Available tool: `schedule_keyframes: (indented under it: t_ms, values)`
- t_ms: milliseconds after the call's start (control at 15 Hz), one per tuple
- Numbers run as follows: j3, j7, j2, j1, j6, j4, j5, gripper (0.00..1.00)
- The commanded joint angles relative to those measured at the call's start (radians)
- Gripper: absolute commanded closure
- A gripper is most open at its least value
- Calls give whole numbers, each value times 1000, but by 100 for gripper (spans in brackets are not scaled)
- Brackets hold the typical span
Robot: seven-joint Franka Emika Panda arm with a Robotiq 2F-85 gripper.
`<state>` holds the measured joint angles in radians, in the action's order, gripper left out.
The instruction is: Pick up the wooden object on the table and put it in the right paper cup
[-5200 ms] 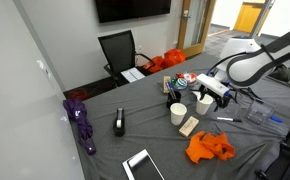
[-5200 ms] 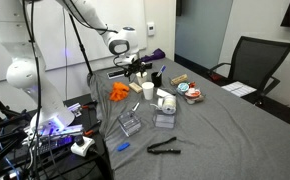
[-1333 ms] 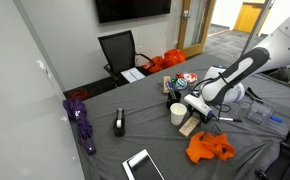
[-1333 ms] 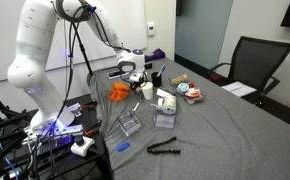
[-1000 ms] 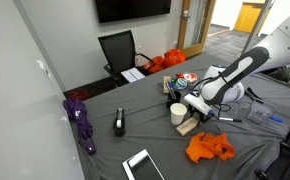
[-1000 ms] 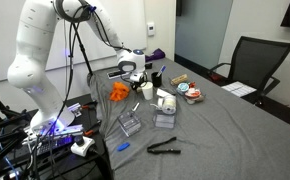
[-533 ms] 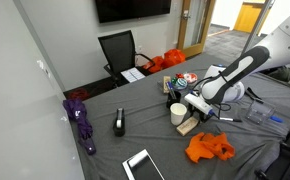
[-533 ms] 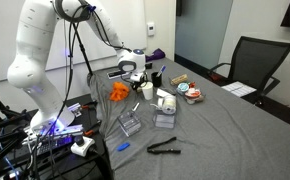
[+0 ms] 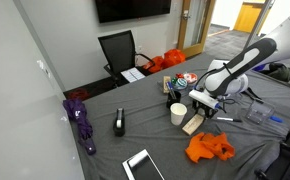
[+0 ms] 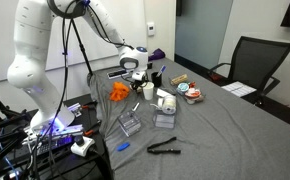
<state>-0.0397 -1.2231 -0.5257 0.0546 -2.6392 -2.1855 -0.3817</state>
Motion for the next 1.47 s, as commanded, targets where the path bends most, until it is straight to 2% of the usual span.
schedule_keyframes:
  t_ms: [0,400,933,1400]
  values:
    - [27,42,55,1,72,-27,28,68]
    - [35,57,83,13,78,-43,60,68]
    - [36,10,167,69,70,-86,87,68]
    - [36,27,225,68,56,-131,105,68]
